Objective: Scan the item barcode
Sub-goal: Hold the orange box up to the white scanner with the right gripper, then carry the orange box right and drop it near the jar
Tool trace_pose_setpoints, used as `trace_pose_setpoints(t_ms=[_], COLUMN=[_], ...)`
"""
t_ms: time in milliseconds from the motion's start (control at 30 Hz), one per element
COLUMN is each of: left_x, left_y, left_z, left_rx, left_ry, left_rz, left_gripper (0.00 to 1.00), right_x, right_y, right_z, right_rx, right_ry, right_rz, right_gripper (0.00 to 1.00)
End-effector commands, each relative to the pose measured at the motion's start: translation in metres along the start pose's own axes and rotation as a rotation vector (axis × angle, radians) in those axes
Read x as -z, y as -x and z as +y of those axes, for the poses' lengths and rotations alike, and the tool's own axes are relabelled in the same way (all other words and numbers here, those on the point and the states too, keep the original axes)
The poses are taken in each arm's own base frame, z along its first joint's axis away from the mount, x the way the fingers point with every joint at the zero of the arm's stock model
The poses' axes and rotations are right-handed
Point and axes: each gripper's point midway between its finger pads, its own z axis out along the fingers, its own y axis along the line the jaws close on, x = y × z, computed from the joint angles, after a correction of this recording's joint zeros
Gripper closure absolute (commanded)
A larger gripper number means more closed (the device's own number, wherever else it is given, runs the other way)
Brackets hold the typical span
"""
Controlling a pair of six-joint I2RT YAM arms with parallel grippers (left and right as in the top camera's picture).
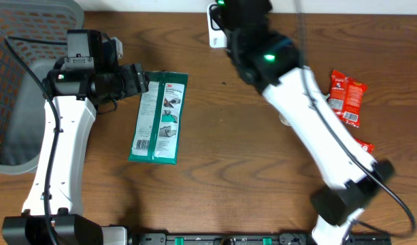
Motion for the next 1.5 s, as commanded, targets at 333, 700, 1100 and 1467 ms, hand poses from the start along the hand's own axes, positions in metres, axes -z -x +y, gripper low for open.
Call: trace_pose_setpoints(t_ms=[333,700,1100,1467], left_x=[0.006,0.006,0.006,0.006], left_y=[0.007,0.007,0.007,0.007], left_z=[0.000,0.000,0.000,0.000], left_rx=[-0.012,-0.012,-0.012,-0.012], left_ry=[0.003,0.003,0.003,0.003], left_rz=[-0.024,-0.024,-0.024,-0.024], left_gripper=[0.20,0.20,0.20,0.20], right_x=[-0.130,-0.174,-0.182,-0.186], right_y=[-0.080,-0.140,-0.176,-0.135], right_z=[0.120,0.145,0.181,0.128], right_rx=[0.486,0.647,0.612,0.709], right_ry=[-0.123,-0.146,-0.003,-0.202], right_rz=[0.064,0.121,0.153,0.067], right_gripper=[0.99,0.99,0.99,0.99])
